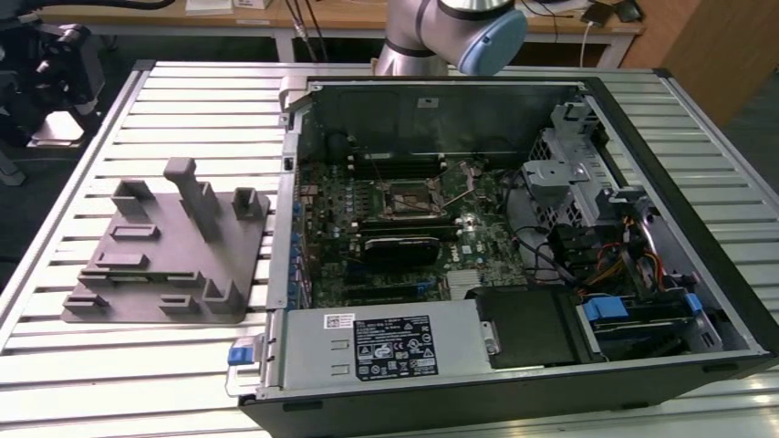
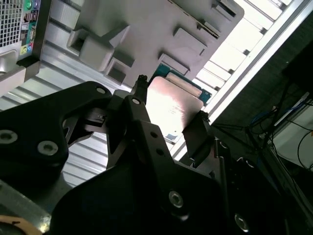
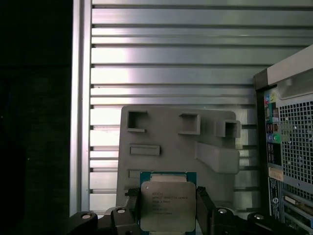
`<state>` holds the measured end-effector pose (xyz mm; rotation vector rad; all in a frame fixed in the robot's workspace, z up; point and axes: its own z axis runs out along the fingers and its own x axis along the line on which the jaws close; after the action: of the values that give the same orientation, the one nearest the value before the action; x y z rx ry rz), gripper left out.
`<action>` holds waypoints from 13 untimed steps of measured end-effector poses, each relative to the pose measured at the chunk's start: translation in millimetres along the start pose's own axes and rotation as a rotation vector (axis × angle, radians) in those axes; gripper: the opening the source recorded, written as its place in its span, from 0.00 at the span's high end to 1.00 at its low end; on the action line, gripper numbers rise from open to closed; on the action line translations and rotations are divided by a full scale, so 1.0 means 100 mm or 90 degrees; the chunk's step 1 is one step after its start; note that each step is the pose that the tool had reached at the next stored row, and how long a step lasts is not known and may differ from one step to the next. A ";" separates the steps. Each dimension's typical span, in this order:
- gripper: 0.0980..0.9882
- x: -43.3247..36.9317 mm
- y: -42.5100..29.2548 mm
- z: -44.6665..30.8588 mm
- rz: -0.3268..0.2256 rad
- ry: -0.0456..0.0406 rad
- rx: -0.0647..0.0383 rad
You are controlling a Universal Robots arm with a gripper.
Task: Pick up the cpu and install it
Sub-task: 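Pick up the cpu and move it towards the insertion slot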
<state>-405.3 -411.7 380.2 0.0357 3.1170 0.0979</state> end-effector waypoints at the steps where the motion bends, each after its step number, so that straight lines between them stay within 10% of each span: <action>1: 0.50 -0.018 0.001 0.000 0.000 0.0000 0.000; 13: 0.50 -0.272 0.006 0.006 0.000 0.0000 0.000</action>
<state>-378.1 -411.7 380.2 0.0357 3.1171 0.0979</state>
